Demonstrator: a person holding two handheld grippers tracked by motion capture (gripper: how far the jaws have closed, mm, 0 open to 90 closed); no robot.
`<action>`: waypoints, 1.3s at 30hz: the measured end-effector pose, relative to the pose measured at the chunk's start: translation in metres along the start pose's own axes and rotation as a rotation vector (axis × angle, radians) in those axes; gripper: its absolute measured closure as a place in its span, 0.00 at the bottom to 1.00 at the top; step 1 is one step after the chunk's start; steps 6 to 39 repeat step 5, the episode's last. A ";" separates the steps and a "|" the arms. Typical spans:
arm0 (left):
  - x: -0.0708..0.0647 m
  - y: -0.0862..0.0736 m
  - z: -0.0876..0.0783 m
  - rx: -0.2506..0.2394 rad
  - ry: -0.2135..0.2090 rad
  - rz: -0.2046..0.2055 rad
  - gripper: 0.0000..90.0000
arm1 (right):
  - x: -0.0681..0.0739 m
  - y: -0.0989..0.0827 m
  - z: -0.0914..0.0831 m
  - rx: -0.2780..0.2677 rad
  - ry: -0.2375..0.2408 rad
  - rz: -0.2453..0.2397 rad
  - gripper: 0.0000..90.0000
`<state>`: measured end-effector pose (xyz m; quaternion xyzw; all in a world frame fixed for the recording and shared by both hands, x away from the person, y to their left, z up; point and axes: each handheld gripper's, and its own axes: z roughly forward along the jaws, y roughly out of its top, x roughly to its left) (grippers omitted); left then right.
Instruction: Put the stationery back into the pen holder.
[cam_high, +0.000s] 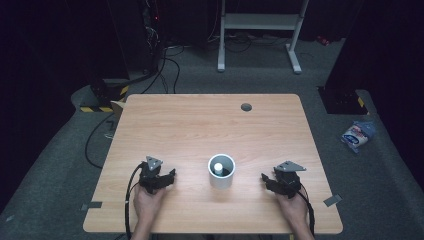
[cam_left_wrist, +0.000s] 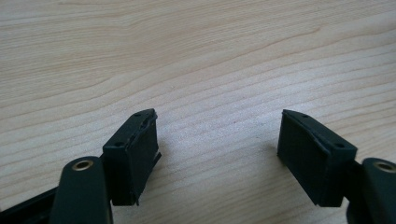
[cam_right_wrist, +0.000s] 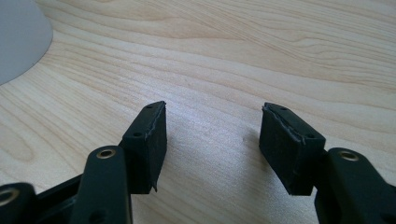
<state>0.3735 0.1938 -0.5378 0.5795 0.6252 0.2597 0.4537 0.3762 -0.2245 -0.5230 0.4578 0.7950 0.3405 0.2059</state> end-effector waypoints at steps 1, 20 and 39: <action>0.000 0.000 0.000 -0.001 0.000 -0.001 0.32 | 0.000 0.000 0.000 0.000 -0.001 0.000 0.46; 0.000 0.000 0.000 -0.001 0.000 0.000 0.32 | 0.000 0.000 0.000 -0.001 -0.001 -0.003 0.46; 0.000 0.000 0.000 -0.001 0.000 0.000 0.32 | 0.000 0.000 0.000 -0.001 -0.001 -0.003 0.46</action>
